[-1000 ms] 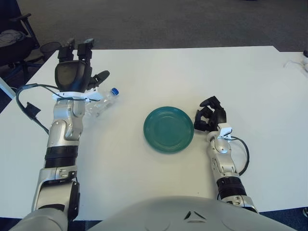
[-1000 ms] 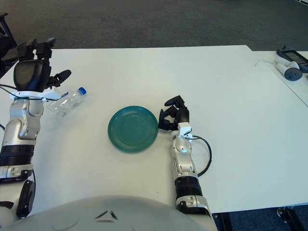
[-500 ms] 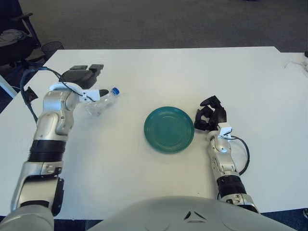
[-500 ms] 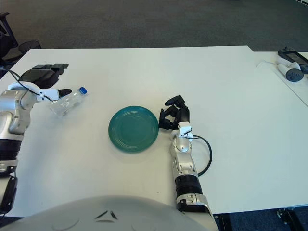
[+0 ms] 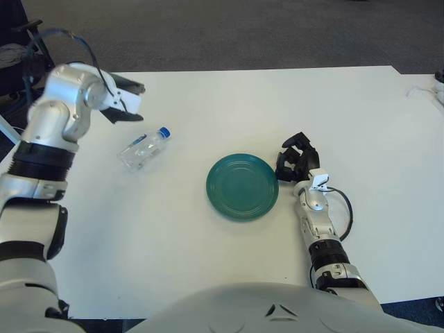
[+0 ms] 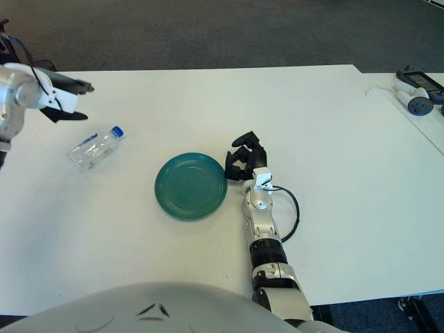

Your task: Put the bottle into the plate.

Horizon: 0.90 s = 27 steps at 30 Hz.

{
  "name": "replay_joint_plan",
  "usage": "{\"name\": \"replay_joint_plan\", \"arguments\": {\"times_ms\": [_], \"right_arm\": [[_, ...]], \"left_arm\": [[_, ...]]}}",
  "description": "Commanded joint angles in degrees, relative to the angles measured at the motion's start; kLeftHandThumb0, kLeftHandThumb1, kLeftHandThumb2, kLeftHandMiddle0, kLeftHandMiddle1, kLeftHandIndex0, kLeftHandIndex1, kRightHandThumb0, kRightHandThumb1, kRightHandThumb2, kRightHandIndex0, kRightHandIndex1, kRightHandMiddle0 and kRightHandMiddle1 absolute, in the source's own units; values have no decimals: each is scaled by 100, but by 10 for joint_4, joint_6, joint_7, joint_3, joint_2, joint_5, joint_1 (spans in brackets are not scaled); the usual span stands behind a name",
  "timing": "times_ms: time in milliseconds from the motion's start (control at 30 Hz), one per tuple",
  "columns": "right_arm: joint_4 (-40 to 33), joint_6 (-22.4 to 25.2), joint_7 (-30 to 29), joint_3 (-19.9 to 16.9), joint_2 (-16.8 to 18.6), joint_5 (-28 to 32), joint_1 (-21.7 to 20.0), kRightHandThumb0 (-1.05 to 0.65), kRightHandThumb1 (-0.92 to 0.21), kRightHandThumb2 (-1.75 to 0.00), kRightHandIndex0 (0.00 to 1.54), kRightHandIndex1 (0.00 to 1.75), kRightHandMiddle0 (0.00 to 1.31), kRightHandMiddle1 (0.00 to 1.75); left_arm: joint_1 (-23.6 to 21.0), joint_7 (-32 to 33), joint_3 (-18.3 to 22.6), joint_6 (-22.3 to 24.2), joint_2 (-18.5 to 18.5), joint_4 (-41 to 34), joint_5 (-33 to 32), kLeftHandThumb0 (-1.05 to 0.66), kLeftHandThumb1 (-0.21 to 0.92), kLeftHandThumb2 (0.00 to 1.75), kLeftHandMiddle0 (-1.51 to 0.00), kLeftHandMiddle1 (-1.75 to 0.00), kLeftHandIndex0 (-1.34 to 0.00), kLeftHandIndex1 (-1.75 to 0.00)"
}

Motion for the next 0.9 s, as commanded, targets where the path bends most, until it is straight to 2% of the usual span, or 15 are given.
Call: {"name": "replay_joint_plan", "arguments": {"times_ms": [0,267,400,600,733,867], "right_arm": [[57,43,-1,-6,6,12,36,0,-15,-150,76,170,50,175],[61,44,-8,-6,5,6,32,0,-15,-150,75,170,50,175],[63,48,-15,-7,5,3,29,0,-16,-148,76,167,50,175],[74,38,-2,-10,2,12,25,0,-15,-149,76,168,50,175],[80,32,4,-14,1,15,23,0,-15,-150,75,171,50,175],[82,28,3,-17,-1,13,22,0,-15,-150,75,171,50,175]], "left_arm": [[-1,-3,-29,27,5,17,24,-105,92,93,-44,-10,0,-19],[-24,26,-77,64,-6,73,56,-105,92,96,-48,-10,0,-19],[-36,87,-108,87,-32,153,73,-105,92,95,-49,-10,0,-21],[-43,218,-160,111,-61,277,104,-105,92,93,-47,-7,0,-24],[-53,227,-179,108,-57,280,105,-105,92,93,-46,-5,0,-27],[-48,192,-180,109,-49,236,91,-105,92,93,-46,-4,0,-27]]}}
